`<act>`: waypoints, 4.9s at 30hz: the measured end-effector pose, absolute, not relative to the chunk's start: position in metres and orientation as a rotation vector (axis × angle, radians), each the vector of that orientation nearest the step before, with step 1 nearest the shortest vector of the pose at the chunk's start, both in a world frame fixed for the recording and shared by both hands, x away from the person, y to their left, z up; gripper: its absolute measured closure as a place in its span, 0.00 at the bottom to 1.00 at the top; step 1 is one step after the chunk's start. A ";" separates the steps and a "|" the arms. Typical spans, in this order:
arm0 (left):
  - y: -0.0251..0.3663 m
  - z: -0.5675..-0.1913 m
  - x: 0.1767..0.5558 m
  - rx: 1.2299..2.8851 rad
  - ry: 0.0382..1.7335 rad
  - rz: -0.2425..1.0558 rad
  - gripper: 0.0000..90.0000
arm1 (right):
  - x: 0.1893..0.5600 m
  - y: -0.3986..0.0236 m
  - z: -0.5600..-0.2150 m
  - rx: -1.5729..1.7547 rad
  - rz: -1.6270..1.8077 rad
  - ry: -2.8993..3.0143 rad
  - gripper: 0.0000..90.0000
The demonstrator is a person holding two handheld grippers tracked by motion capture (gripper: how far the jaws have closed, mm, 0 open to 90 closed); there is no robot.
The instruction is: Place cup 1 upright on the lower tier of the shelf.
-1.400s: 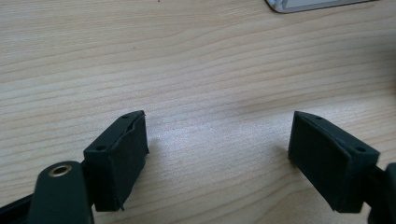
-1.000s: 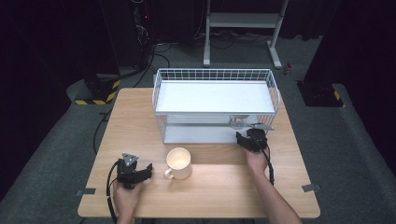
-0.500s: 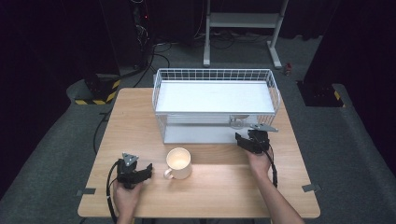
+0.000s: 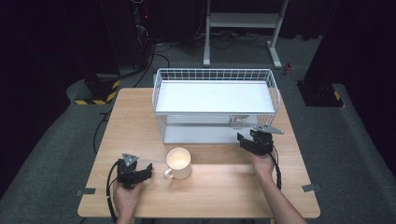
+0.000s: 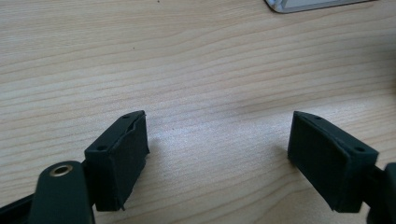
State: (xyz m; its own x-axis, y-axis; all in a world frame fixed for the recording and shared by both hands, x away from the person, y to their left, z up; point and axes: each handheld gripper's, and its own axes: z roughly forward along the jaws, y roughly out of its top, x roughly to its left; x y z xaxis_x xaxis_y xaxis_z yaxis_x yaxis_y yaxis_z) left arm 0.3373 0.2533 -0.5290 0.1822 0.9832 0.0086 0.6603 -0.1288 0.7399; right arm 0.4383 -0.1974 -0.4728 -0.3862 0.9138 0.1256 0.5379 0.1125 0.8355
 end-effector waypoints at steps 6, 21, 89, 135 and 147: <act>0.253 -0.529 0.337 1.861 1.543 0.692 0.23 | 0.432 -0.207 -0.473 1.418 1.216 1.957 0.41; 0.253 -0.529 0.337 1.860 1.545 0.692 0.23 | 0.415 -0.225 -0.466 1.412 1.280 1.940 0.40; 0.253 -0.529 0.336 1.862 1.544 0.688 0.23 | 0.360 -0.278 -0.469 1.332 1.326 1.882 0.28; 0.253 -0.529 0.336 1.860 1.544 0.690 0.23 | 0.360 -0.289 -0.520 1.437 0.987 1.959 0.27; 0.253 -0.529 0.337 1.868 1.535 0.683 0.22 | 0.366 -0.286 -0.523 1.453 0.853 2.049 0.27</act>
